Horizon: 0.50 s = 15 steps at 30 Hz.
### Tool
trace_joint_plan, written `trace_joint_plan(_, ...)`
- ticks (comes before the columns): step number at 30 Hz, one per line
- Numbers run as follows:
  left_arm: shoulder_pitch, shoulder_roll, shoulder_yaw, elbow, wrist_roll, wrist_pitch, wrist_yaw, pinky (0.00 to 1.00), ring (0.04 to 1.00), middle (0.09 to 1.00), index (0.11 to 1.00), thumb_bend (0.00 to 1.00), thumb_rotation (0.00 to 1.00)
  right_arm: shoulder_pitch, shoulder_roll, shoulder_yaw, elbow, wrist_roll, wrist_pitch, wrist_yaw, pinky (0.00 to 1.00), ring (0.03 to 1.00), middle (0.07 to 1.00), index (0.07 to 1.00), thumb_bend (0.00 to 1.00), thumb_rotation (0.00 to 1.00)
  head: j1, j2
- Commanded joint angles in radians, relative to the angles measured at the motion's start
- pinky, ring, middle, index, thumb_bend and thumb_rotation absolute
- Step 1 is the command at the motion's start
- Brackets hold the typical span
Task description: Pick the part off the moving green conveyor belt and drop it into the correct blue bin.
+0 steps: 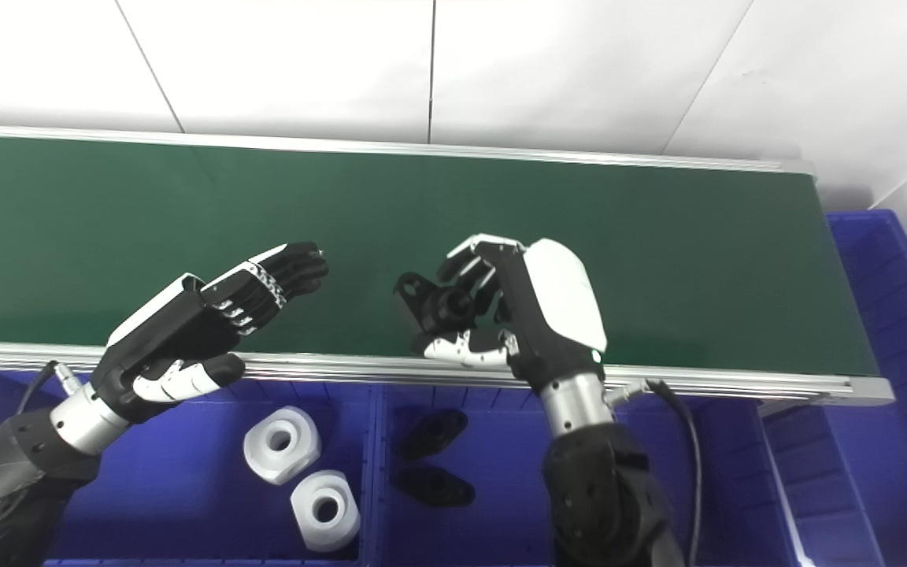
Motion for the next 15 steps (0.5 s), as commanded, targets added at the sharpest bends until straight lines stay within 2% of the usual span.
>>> trace_joint_plan(1, -0.016, 0.015, 0.008, -0.027, -0.024, -0.003, -0.009, 0.98, 0.970, 0.964, 0.940, 0.36, 0.56, 0.016, 0.021, 0.001, -0.053, 0.002, -0.027, -0.014, 0.28, 0.379, 0.448, 0.513, 0.52, 0.00, 0.006, 0.000)
trace_joint_plan(4, -0.013, 0.014, 0.011, -0.039, -0.031, 0.012, -0.004, 0.98, 0.969, 0.963, 0.938, 0.37, 0.54, 0.060, 0.026, 0.005, -0.076, -0.003, -0.025, -0.002, 0.28, 0.380, 0.441, 0.515, 0.52, 0.00, 0.009, 0.004)
trace_joint_plan(9, -0.014, 0.023, 0.016, -0.056, -0.031, 0.027, -0.006, 0.99, 0.972, 0.969, 0.943, 0.37, 0.53, 0.127, 0.022, 0.020, -0.106, -0.047, -0.007, 0.066, 0.30, 0.391, 0.450, 0.509, 0.52, 0.00, 0.011, 0.009)
trace_joint_plan(15, -0.012, 0.024, 0.025, -0.058, -0.045, 0.029, -0.014, 0.99, 0.972, 0.967, 0.939, 0.38, 0.53, 0.214, 0.025, 0.043, -0.067, -0.093, -0.034, 0.062, 0.27, 0.382, 0.454, 0.512, 0.52, 0.00, 0.014, 0.011)
